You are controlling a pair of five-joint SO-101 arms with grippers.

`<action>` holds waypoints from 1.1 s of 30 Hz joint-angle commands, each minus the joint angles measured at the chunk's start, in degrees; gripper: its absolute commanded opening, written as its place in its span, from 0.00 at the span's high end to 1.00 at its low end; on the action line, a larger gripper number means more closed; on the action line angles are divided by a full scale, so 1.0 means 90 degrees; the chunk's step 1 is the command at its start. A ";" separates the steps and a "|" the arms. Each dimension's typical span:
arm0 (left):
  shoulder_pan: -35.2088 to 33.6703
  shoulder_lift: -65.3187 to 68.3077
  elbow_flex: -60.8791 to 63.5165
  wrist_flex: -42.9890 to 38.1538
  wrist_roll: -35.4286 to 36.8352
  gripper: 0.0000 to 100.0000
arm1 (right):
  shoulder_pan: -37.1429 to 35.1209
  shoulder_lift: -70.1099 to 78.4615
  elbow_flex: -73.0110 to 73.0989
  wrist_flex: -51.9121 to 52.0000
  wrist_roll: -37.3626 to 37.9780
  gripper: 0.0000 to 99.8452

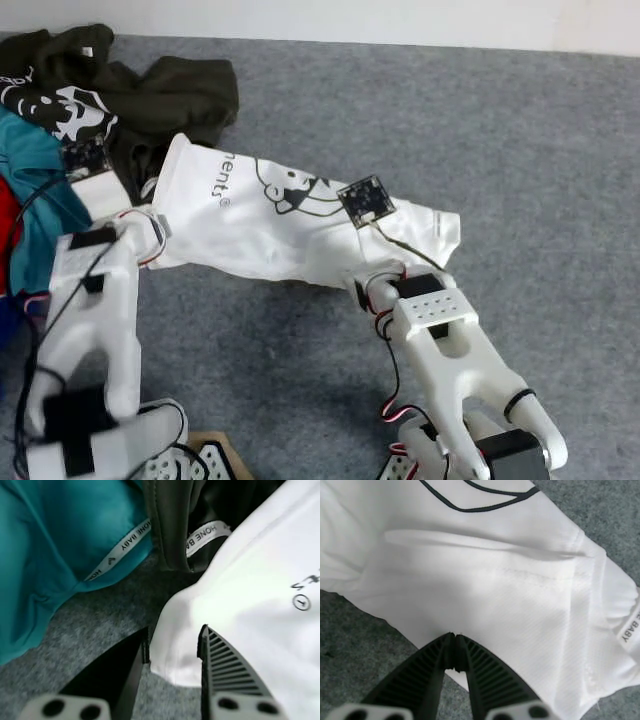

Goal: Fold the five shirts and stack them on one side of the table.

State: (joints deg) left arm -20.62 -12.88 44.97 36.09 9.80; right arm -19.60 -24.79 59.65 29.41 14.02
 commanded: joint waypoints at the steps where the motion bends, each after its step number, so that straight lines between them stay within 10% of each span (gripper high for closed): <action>1: -0.0034 0.0796 -0.0845 0.0029 0.0000 0.83 | -0.0024 -0.0015 -0.0034 -0.0103 -0.0049 0.99; 33: 0.0991 0.2545 -0.2095 0.0567 -0.0020 0.99 | 0.0591 -0.1158 0.0444 -0.0073 -0.0088 0.99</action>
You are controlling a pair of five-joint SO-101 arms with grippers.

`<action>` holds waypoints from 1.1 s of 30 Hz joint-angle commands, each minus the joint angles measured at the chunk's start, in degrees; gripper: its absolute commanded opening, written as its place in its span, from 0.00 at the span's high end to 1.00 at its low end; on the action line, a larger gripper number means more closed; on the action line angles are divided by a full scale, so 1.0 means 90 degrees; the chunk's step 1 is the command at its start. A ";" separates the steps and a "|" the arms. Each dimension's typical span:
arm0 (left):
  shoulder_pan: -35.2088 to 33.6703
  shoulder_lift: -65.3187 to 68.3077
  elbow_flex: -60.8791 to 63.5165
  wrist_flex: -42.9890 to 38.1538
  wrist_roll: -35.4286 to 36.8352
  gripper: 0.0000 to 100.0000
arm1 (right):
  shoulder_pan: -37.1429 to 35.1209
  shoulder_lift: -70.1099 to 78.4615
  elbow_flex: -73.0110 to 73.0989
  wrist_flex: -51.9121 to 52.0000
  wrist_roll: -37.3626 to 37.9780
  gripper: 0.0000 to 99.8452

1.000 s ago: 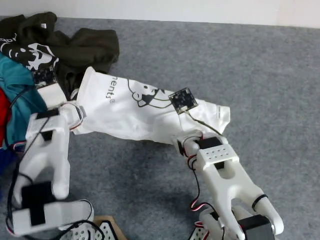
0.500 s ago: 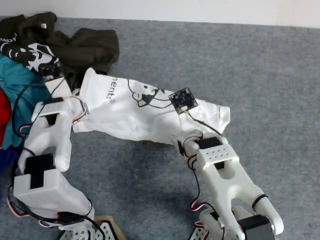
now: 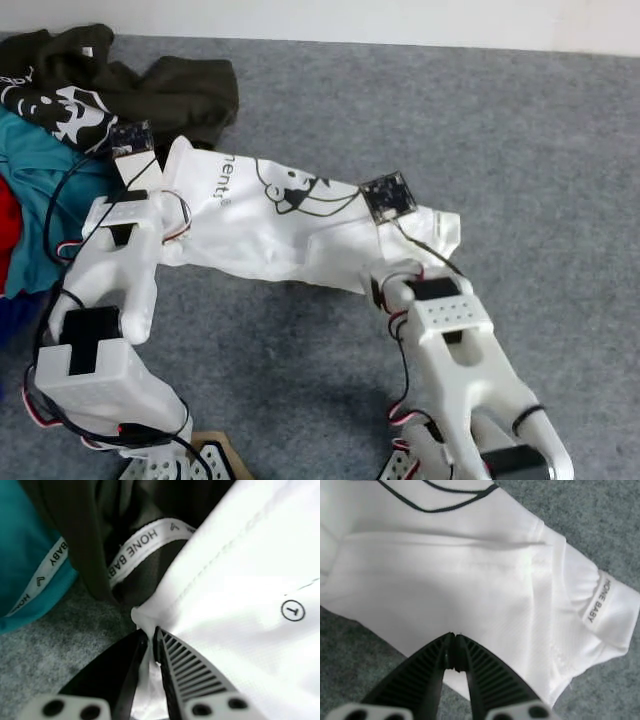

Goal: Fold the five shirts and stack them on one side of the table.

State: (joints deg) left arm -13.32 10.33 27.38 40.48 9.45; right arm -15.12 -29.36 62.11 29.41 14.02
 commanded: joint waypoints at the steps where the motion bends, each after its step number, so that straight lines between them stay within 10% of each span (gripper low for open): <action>1: 0.0210 -0.0034 -0.0181 0.0078 0.0020 0.99 | 0.0112 -0.0825 0.0288 -0.0073 -0.0147 0.99; 33: 0.4518 -0.1431 -0.3433 0.2628 0.0039 0.99 | 0.1480 -0.3346 0.1411 0.0855 -0.1485 0.99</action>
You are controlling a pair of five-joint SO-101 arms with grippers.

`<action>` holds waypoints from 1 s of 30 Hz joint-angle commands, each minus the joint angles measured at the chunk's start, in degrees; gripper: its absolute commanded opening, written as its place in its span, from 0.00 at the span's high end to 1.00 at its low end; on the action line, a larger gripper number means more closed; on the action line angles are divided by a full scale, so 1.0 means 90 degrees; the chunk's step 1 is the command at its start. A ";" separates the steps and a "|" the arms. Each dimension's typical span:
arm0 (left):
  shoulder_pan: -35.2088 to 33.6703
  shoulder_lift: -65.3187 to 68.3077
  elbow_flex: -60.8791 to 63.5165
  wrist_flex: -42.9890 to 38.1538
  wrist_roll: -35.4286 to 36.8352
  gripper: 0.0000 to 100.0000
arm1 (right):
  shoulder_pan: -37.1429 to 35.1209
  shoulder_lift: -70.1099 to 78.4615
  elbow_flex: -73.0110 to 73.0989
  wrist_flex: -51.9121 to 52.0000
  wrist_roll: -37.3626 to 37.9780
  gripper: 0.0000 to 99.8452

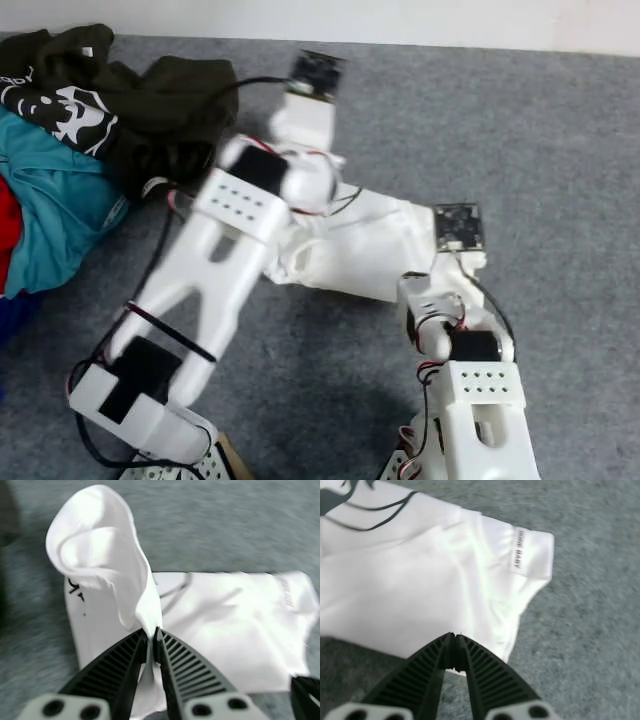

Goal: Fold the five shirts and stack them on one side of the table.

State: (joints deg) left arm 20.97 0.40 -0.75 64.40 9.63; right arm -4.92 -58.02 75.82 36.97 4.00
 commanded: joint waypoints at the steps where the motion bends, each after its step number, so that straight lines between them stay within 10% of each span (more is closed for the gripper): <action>1: 0.0904 -0.0327 -0.0308 -0.0068 0.0020 0.99 | 0.0474 -0.0161 -0.0112 0.0015 -0.0479 0.99; 12: 0.2672 -0.0317 -0.0230 -0.0498 0.0020 0.99 | 0.1197 -0.0132 -0.0073 -0.0288 -0.1065 0.99; 21: 0.2447 0.1363 -0.0103 -0.1094 0.0020 0.98 | 0.1294 -0.0132 -0.0093 -0.0288 -0.1065 0.99; 30: 0.2525 0.0923 -0.0112 -0.1397 0.0010 0.73 | 0.1333 -0.0161 -0.0093 -0.0288 -0.1065 0.99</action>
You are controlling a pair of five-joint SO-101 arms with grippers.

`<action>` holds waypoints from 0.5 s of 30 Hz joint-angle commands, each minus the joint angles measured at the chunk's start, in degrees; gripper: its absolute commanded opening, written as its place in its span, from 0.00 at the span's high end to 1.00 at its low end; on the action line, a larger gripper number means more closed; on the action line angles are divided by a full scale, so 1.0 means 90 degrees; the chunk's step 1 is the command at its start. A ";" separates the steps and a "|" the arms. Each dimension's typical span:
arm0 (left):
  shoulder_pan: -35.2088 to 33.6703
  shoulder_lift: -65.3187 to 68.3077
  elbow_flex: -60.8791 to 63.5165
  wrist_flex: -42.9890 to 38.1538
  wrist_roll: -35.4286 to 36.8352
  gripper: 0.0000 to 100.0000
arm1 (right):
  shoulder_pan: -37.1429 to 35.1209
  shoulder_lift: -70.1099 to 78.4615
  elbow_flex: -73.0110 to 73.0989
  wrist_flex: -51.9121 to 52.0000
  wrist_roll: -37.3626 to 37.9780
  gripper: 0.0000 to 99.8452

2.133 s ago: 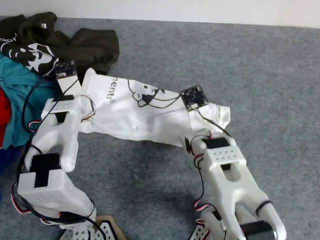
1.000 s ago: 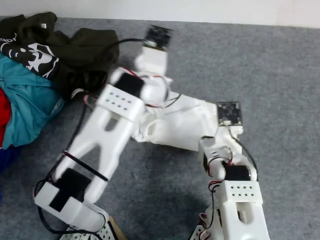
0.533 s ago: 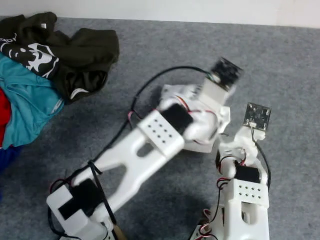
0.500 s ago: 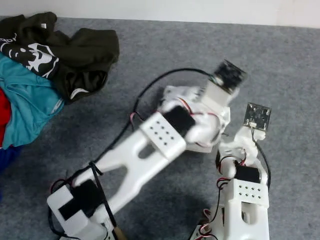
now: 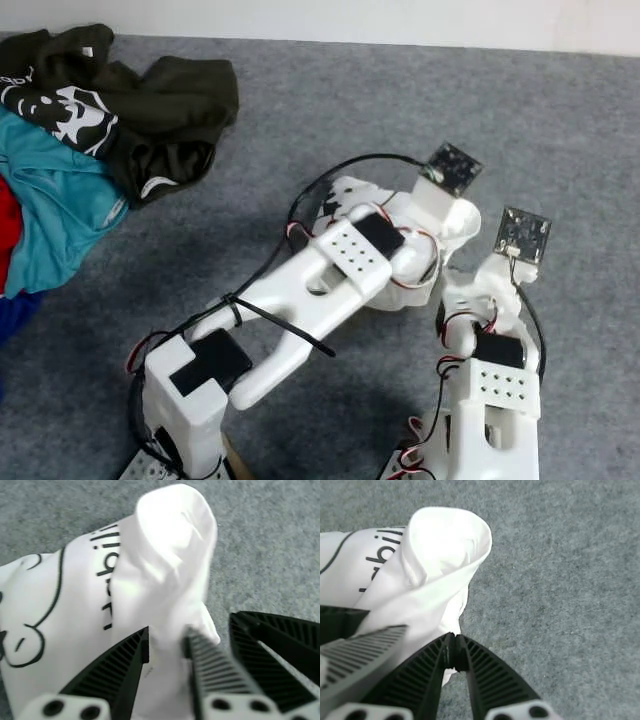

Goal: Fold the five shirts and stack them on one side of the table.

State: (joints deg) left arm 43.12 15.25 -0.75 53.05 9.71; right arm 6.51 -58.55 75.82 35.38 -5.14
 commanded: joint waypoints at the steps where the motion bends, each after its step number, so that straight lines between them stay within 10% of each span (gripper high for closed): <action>1: 0.0063 -0.0933 -0.0112 -0.0127 0.0000 0.70 | 0.0063 -0.0103 -0.0093 -0.0112 -0.0049 0.99; 15: -0.1910 -0.2808 0.0825 0.0664 0.0010 0.64 | 0.0044 -0.0112 -0.1011 0.0747 -0.0283 0.99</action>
State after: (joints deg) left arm 29.32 -7.60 0.84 60.44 9.54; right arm 6.33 -58.64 75.30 36.62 -6.99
